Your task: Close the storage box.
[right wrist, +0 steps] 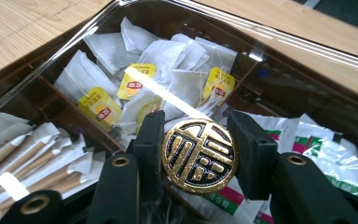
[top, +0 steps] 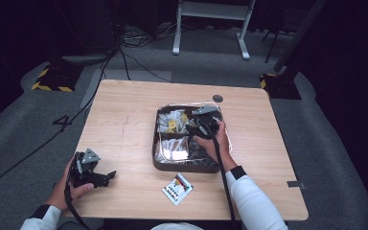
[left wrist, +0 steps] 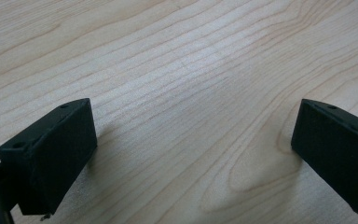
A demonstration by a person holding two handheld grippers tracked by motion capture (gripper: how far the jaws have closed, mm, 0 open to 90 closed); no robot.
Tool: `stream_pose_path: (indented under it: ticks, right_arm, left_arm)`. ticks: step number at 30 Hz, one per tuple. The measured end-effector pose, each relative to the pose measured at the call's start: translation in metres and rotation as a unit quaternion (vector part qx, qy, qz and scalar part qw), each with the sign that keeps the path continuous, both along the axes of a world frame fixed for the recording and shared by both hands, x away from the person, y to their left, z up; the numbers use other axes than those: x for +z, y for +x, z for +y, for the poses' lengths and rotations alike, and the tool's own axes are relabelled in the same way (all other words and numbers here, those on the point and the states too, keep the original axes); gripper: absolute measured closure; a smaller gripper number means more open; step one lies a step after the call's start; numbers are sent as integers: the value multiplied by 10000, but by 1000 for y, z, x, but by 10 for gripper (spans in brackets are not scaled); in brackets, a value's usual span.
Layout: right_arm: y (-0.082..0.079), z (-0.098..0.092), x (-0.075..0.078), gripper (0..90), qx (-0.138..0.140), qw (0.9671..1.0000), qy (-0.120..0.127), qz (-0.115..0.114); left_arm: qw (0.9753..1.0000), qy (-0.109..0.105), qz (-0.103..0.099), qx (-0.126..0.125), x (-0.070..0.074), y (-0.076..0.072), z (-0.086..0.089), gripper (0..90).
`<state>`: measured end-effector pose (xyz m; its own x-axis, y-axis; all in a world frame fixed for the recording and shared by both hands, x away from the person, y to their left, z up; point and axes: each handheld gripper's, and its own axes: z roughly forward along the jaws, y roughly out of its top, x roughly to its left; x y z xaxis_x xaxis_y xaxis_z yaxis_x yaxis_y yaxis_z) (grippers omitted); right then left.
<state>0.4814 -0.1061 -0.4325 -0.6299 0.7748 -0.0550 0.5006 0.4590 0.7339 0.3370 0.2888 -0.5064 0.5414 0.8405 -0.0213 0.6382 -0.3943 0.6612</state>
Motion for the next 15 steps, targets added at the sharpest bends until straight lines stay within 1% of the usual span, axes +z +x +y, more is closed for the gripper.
stream_pose_path:
  ticks: [2, 3, 4, 6, 7, 8, 10, 11, 12, 15]
  right_arm:
    - [0, 0, 1, 591, -42, 9999, 99, 85]
    - [0, 0, 1, 591, -4, 9998, 154, 136]
    - [-1, 1, 1, 591, 62, 9997, 164, 166]
    - [-5, 5, 3, 590, 268, 9994, 70, 228]
    - [-6, 7, 4, 589, 376, 9988, 65, 305]
    - [-8, 10, 4, 588, 468, 9983, 42, 336]
    - [-12, 14, 5, 589, 609, 9975, -45, 367]
    - [-13, 16, 5, 590, 616, 9974, -73, 354]
    - [-14, 17, 6, 591, 649, 9973, -153, 306]
    - [-10, 15, 5, 592, 601, 9978, -126, 246]
  left_arm:
    - [10000, 3, 1, -4, 0, 0, 0, 3]
    - [10000, 2, 2, -4, 0, 0, 0, 3]
    - [10000, 2, 2, -5, 0, 0, 0, 4]
    - [10000, 3, 4, -5, 0, 0, 0, 4]
    - [10000, 3, 3, -5, 0, 0, 0, 4]
    - [10000, 4, 4, -6, 0, 0, 0, 4]
    - [10000, 5, 3, -6, 0, 0, 0, 4]
    - [10000, 5, 2, -6, 0, 0, 0, 3]
    - [10000, 2, 4, -6, 0, 0, 0, 4]
    - [10000, 2, 4, -6, 0, 0, 0, 4]
